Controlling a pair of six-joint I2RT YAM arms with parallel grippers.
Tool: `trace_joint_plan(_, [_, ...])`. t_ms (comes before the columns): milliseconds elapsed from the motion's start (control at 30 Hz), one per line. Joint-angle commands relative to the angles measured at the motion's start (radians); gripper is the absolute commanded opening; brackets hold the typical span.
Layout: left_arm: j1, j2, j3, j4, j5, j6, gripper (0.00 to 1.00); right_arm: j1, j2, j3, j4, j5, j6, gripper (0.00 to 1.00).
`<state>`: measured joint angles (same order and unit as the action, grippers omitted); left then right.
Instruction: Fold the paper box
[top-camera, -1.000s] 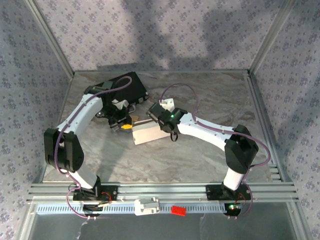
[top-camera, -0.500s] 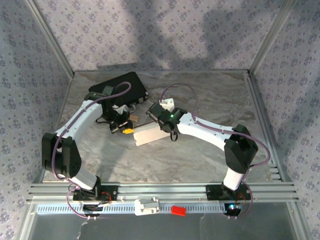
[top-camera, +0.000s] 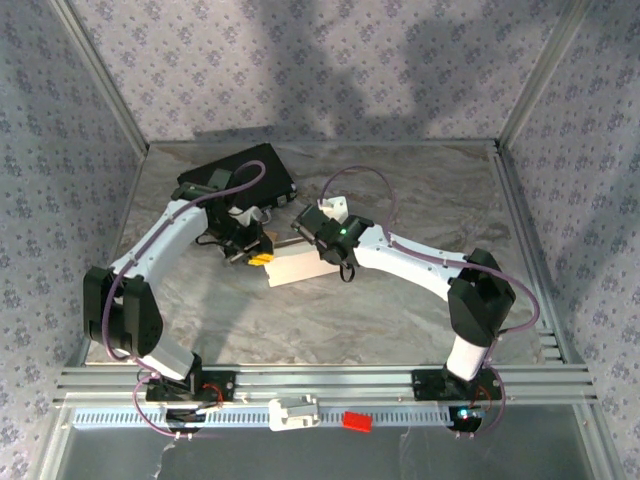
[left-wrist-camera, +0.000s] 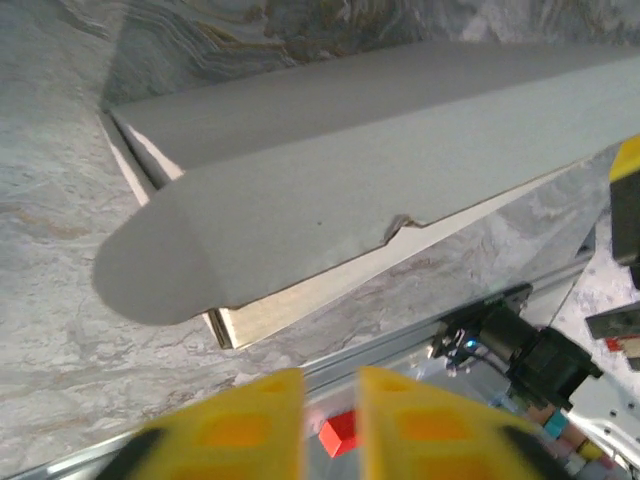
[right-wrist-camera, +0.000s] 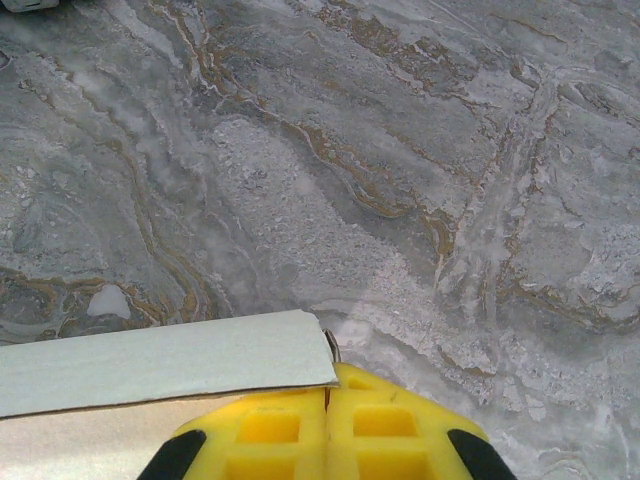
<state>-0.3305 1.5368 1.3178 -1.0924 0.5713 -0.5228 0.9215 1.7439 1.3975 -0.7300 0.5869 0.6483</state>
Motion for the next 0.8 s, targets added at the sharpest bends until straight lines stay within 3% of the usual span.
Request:
trace_joint_plan(0, [-0.001, -0.081, 0.103, -0.012, -0.156, 0.016, 0.50, 0.005, 0.057, -0.068, -0.089, -0.177, 0.025, 0.00])
trace_joint_plan(67, [-0.013, -0.094, 0.139, 0.016, -0.195, 0.082, 0.58, 0.005, 0.050, -0.077, -0.081, -0.182, 0.024, 0.00])
trace_joint_plan(133, [-0.050, -0.120, 0.125, 0.069, -0.269, 0.195, 0.54, 0.003, 0.049, -0.078, -0.078, -0.186, 0.022, 0.00])
trace_joint_plan(300, [-0.087, -0.214, -0.096, 0.305, -0.317, 0.329, 0.55, -0.001, 0.045, -0.079, -0.071, -0.211, 0.006, 0.00])
trace_joint_plan(600, [-0.139, -0.223, -0.129, 0.281, -0.339, 0.818, 0.59, -0.017, 0.023, -0.115, -0.044, -0.243, -0.012, 0.00])
trace_joint_plan(667, [-0.152, -0.238, -0.147, 0.279, -0.300, 0.888, 0.62, -0.024, 0.013, -0.129, -0.034, -0.248, -0.028, 0.00])
trace_joint_plan(767, [-0.182, -0.231, -0.159, 0.260, -0.330, 0.971, 0.66, -0.030, 0.001, -0.140, -0.029, -0.256, -0.049, 0.00])
